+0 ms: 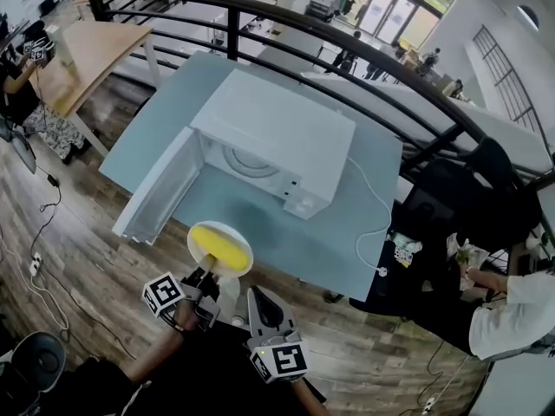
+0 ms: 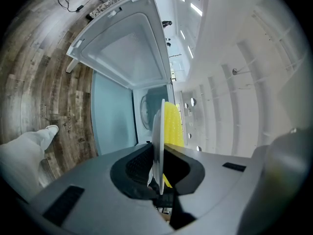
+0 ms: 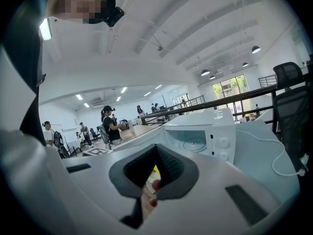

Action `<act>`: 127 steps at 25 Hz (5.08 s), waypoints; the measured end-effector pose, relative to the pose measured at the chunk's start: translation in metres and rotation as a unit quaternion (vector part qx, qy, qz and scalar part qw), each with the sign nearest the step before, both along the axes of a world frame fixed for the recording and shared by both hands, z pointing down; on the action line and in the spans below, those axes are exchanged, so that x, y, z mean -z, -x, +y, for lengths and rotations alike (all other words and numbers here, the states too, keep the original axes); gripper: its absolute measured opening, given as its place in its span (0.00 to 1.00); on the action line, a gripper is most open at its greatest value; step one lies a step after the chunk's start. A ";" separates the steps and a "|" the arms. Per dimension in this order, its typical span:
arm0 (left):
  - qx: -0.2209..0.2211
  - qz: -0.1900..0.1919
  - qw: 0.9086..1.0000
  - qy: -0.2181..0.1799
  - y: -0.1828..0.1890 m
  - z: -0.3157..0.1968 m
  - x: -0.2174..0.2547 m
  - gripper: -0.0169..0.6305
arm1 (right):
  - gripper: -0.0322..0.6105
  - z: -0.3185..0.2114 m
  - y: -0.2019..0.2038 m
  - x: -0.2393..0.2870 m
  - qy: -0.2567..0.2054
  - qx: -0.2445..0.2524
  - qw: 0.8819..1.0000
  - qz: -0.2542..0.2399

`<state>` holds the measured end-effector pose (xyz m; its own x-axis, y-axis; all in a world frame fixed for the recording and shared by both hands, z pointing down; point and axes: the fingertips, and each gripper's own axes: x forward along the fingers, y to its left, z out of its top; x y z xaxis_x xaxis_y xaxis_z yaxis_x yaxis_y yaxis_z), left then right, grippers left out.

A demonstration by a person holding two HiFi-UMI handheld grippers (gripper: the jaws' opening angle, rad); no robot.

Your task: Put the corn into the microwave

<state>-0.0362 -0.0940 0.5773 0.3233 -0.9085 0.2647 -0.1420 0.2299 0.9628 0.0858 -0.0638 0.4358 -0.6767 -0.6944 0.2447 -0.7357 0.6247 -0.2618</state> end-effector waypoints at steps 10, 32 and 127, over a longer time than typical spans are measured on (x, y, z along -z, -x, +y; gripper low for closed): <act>-0.015 -0.006 1.000 -0.007 0.009 -0.071 -0.010 0.07 | 0.06 -0.056 0.008 0.002 0.002 -0.021 1.000 0.013; -0.027 -0.019 0.999 0.009 0.039 -0.183 -0.065 0.07 | 0.06 -0.143 0.060 -0.004 0.002 -0.032 0.999 0.025; -0.021 -0.110 0.981 0.161 0.015 -0.301 -0.170 0.26 | 0.06 -0.159 0.037 -0.044 0.070 -0.088 0.993 0.029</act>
<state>-0.0517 -0.3949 0.7474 0.2617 -0.7539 0.6027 -0.3533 0.5063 0.7867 0.0492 -0.2230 0.4801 -0.5291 -0.7572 0.3831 -0.8471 0.4450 -0.2905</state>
